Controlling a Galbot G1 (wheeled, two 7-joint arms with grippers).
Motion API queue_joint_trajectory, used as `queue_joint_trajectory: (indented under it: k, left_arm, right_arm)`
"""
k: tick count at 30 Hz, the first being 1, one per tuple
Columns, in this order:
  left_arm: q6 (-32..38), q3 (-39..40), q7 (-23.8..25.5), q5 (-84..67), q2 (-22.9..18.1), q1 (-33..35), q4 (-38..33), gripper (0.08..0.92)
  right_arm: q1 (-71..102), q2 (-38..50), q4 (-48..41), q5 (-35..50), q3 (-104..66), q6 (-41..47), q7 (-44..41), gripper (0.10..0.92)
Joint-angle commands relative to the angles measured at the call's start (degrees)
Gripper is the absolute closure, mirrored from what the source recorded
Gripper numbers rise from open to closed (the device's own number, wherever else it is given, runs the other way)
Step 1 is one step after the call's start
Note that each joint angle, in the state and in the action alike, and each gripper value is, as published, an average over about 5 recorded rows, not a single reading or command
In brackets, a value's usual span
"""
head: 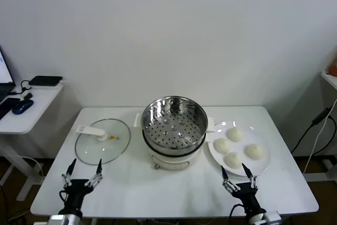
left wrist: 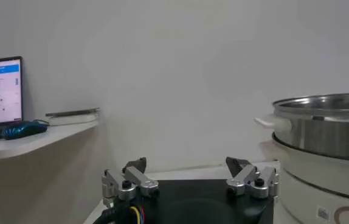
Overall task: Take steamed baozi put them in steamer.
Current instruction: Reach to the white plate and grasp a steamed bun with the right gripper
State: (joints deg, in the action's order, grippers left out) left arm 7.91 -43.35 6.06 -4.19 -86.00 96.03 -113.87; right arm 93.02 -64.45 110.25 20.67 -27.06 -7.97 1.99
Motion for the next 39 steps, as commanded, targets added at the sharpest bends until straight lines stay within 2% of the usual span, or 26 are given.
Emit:
queue_joint_trajectory:
  k: [1, 6, 18, 23, 27, 31, 35, 39]
  left_arm:
    - [0.2, 0.0, 0.1, 0.6, 0.1, 0.0, 0.1, 0.177]
    - [0.7, 0.2, -0.2, 2.4, 0.0, -0.3, 0.4, 0.177]
    - [1.0, 1.3, -0.9, 2.3, -0.5, -1.8, 0.2, 0.177]
    - [0.8, 1.9, -0.8, 1.5, -0.6, -1.9, -0.1, 0.177]
    - [1.3, 2.3, -0.8, 1.4, -0.3, -1.6, 0.4, 0.177]
    - [1.1, 2.7, -0.9, 0.4, -0.2, -1.7, 0.6, 0.177]
    - [1.0, 3.4, -0.9, 0.5, -0.6, -1.7, 0.5, 0.177]
    - [0.9, 3.4, -0.9, 0.4, -0.7, -2.1, 0.4, 0.177]
  right_arm:
    - [-0.7, 0.2, 0.1, -0.4, -1.8, 0.2, -0.9, 0.203]
    - [-5.1, 5.7, 1.1, -4.3, -7.0, 6.1, -8.3, 0.203]
    - [-16.6, 27.8, -4.2, 2.8, -8.1, 24.4, -26.9, 0.203]
    - [-25.7, 38.2, -10.5, 4.4, -1.7, 26.9, -38.2, 0.203]
    - [-40.1, 45.7, -16.7, 5.5, 12.0, 25.9, -48.1, 0.203]
    - [-60.8, 49.3, -22.2, 5.4, 33.0, 24.4, -56.1, 0.203]
    - [-87.3, 47.9, -28.9, 3.6, 59.3, 21.9, -61.0, 0.203]
    - [-103.9, 43.2, -35.5, -0.2, 77.1, 18.5, -64.3, 0.203]
